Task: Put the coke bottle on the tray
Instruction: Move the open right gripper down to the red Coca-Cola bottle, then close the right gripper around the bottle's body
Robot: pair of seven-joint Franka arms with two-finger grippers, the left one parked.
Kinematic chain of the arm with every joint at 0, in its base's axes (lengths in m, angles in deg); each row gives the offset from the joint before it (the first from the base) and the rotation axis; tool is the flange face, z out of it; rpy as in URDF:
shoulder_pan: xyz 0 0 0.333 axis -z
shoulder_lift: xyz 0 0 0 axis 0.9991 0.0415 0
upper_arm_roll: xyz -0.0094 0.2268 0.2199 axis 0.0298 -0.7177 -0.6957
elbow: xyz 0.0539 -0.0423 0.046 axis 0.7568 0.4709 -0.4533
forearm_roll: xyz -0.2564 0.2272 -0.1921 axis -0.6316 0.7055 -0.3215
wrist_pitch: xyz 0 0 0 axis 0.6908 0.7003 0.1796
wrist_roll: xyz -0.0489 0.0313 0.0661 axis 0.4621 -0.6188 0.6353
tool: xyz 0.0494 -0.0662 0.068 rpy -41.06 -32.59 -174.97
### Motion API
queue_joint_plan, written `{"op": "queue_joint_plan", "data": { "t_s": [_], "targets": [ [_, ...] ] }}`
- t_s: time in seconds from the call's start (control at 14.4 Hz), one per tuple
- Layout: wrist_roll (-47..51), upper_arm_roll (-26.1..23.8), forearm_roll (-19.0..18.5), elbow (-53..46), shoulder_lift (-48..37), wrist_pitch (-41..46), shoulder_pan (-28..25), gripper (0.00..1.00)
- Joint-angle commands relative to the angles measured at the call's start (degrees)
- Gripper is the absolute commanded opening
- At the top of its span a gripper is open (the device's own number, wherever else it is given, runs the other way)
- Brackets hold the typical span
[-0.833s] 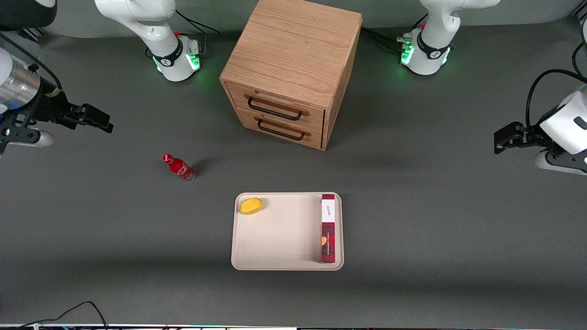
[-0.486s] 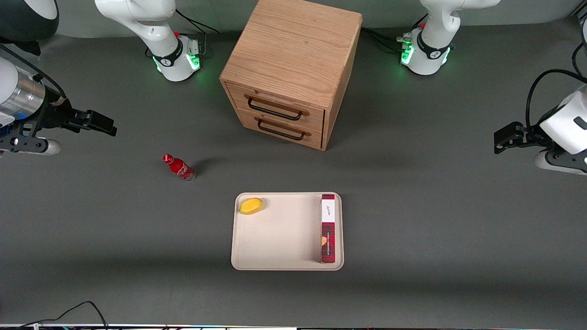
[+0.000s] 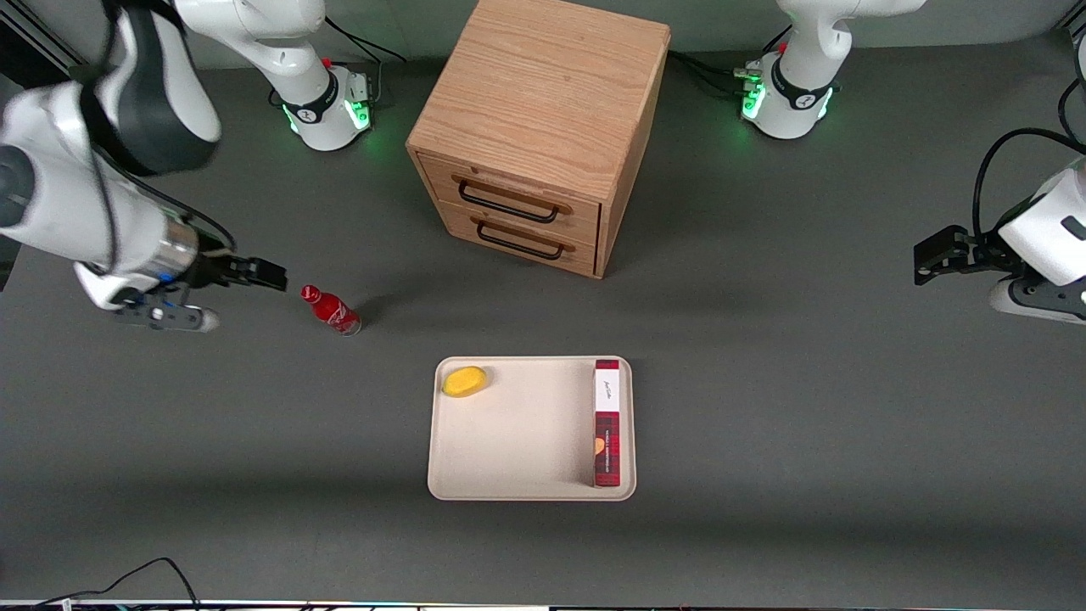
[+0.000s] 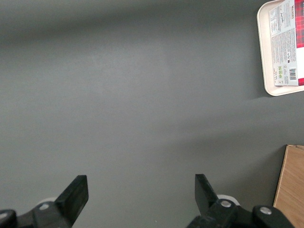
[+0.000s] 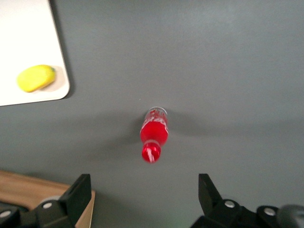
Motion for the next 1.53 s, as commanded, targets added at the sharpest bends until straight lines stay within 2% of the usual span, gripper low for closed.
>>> {"op": "queue_joint_plan", "data": {
  "t_s": [0.0, 0.14, 0.49, 0.76, 0.83, 0.9, 1.04, 1.46],
  "targets": [
    [1.34, 0.13, 1.18, 10.63, -2.24, -10.85, -0.21, 1.00],
    [1.34, -0.22, 1.18, 15.12, -2.07, -17.80, -0.21, 1.00],
    [2.56, -0.57, 1.18, 21.02, -0.05, -28.27, -0.21, 1.00],
    [2.92, -1.19, 1.18, 22.17, 1.71, -31.71, -0.57, 1.00],
    [2.92, -1.19, 1.18, 22.17, 1.89, -31.89, -0.57, 0.95],
    [2.83, -1.19, 1.09, 22.17, 1.89, -31.89, -0.57, 0.67],
    [2.83, -1.71, 0.83, 22.17, 1.89, -31.80, -0.65, 0.00],
    [2.04, -1.98, 0.48, 20.43, 0.32, -28.48, -0.57, 0.00]
  ]
}}
